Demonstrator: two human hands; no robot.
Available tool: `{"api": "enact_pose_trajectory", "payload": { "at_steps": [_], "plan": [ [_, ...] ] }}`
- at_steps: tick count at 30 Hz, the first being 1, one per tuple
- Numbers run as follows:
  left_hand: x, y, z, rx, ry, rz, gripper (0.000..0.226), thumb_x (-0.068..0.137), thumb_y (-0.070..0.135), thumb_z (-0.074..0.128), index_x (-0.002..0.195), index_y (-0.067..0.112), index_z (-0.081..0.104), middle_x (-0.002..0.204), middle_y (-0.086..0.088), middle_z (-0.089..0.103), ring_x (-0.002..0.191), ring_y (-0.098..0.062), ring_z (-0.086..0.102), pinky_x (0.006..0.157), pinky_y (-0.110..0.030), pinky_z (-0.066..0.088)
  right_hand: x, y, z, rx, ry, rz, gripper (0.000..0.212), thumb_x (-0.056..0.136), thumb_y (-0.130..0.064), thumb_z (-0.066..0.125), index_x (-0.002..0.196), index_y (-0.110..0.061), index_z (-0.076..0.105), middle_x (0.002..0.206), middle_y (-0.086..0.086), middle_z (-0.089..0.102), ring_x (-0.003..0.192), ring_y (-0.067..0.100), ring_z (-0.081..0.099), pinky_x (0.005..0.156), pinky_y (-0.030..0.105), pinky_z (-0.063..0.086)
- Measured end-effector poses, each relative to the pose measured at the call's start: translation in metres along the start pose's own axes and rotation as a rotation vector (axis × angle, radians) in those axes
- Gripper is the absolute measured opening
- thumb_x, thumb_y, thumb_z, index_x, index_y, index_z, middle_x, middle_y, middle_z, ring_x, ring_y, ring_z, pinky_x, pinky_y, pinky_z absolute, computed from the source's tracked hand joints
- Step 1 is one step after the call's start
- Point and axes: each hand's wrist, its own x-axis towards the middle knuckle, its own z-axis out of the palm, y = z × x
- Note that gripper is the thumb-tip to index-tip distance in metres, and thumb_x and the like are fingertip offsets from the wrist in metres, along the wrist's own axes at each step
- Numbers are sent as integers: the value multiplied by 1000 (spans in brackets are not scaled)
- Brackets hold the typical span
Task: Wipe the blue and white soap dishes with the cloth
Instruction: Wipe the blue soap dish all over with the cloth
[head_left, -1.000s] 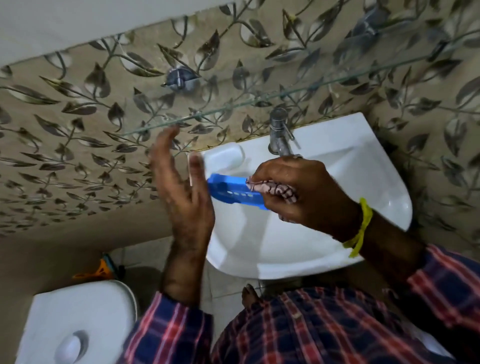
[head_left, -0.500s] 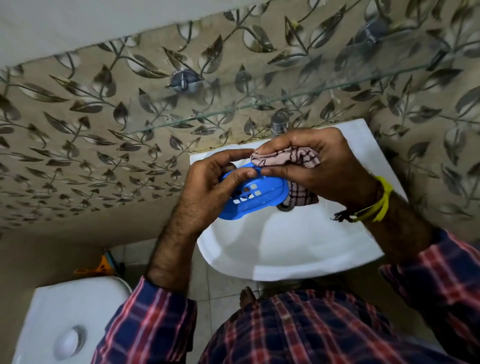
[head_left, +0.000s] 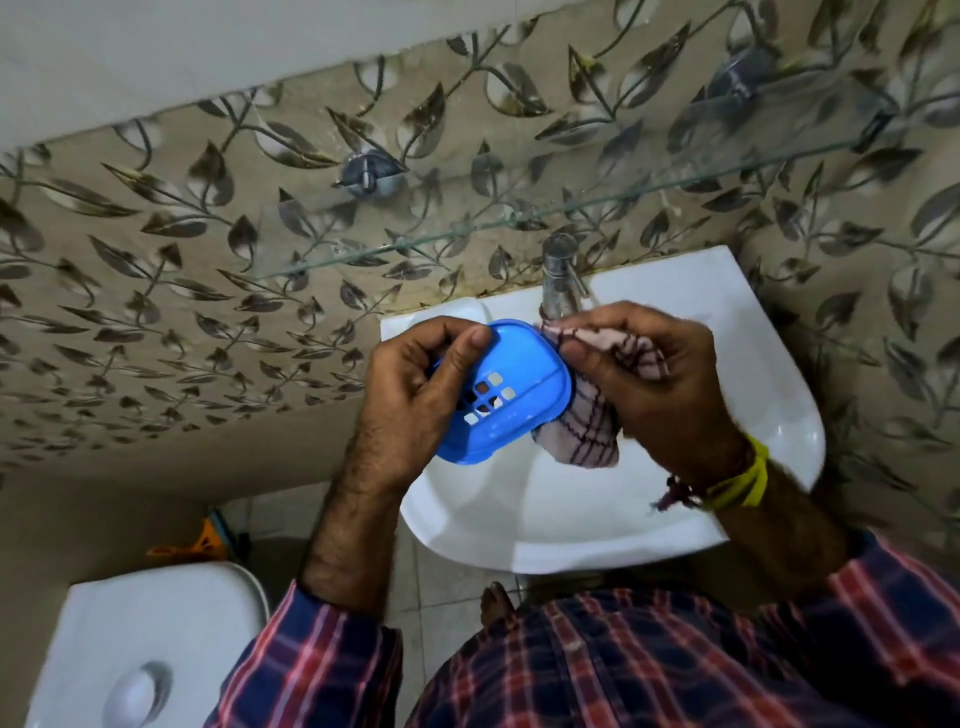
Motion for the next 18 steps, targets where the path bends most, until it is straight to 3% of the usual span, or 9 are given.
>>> {"api": "enact_pose_trajectory", "payload": {
  "at_steps": [7,12,14,16,18],
  "plan": [
    [2,-4,21,-57,230,-85,33,98,38,62,72,19,69,59,12,57,54,-3,50,51,-18,41,15,-2,14,208,184,144,15,85,-6,73,86,-21,73,83,-11,77,78,6,71,75,19,55],
    [0,-10,13,-232,382,-154,27,100,34,61,78,19,66,62,8,66,55,-4,60,52,-20,49,-13,2,1,-71,59,198,7,80,-16,78,87,-17,75,80,-13,76,75,-1,69,76,16,52],
    [-7,-16,14,-350,342,-241,24,102,31,58,85,19,69,75,7,74,65,-7,69,58,-26,57,-18,-2,-5,-99,143,234,17,83,-10,78,90,-25,74,83,-14,76,77,2,69,76,19,54],
    [-17,-21,20,-447,300,-356,18,99,34,61,93,19,69,86,6,77,75,-9,73,67,-31,60,-16,-13,-8,-211,182,154,18,86,-13,76,94,-29,70,88,-16,74,80,4,69,77,19,54],
    [-23,-18,29,-546,254,-449,40,91,40,65,114,7,65,105,-4,77,95,-17,74,84,-39,60,-10,-26,-3,-355,140,38,13,86,-18,74,97,-24,69,88,-13,73,81,7,70,77,18,54]
  ]
}}
